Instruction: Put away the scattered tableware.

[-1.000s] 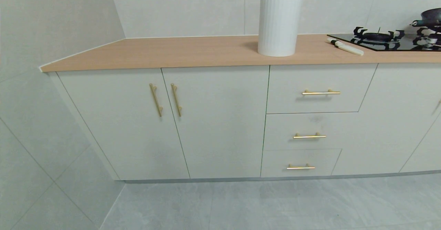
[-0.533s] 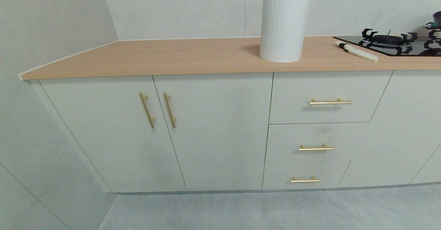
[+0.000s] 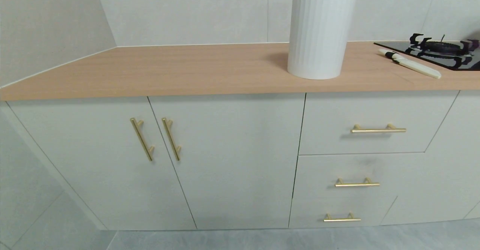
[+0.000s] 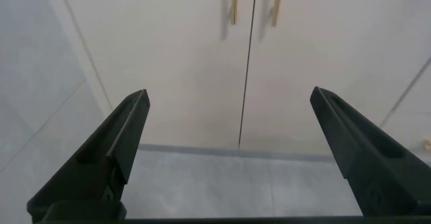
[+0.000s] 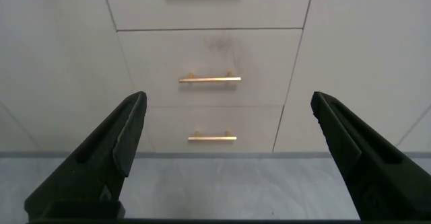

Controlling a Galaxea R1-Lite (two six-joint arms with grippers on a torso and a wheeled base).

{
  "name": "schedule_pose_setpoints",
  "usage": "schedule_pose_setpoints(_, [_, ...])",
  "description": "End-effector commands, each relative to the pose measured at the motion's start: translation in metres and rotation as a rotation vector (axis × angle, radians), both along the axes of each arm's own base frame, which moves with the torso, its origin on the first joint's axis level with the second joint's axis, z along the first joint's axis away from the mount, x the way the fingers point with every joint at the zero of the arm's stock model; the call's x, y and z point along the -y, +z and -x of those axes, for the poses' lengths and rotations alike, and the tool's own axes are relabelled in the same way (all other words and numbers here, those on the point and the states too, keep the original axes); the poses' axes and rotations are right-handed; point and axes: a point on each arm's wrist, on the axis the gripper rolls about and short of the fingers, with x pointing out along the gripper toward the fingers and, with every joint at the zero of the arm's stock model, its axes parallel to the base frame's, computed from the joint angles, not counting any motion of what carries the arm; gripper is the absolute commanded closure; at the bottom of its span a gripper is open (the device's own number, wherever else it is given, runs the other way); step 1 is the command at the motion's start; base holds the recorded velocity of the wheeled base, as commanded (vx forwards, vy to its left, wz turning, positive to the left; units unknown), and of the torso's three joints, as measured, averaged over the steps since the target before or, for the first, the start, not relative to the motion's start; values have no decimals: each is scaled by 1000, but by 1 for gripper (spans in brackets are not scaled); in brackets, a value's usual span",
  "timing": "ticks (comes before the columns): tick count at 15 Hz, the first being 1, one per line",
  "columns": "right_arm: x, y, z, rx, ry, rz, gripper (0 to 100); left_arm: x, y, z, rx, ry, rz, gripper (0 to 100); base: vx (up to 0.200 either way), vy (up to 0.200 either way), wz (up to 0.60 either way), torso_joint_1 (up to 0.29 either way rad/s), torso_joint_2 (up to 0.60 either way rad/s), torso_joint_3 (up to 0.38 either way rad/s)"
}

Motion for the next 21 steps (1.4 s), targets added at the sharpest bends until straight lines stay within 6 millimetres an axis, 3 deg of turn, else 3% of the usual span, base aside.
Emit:
schedule_pose_setpoints(1, [0,0,0,-1,0,0,0,0,0,0,0,1,0,0,200,0,0,2,2,7])
schedule_pose_setpoints(5, [0,0,0,-3,1,0,0,0,0,0,0,1,0,0,200,0,0,-1,4,4])
schedule_pose_setpoints(14, [0,0,0,-1,1,0,0,0,0,0,0,1,0,0,0,0,0,0,0,0])
schedule_pose_setpoints(21, [0,0,0,-1,1,0,0,0,0,0,0,1,0,0,0,-200,0,0,1,3])
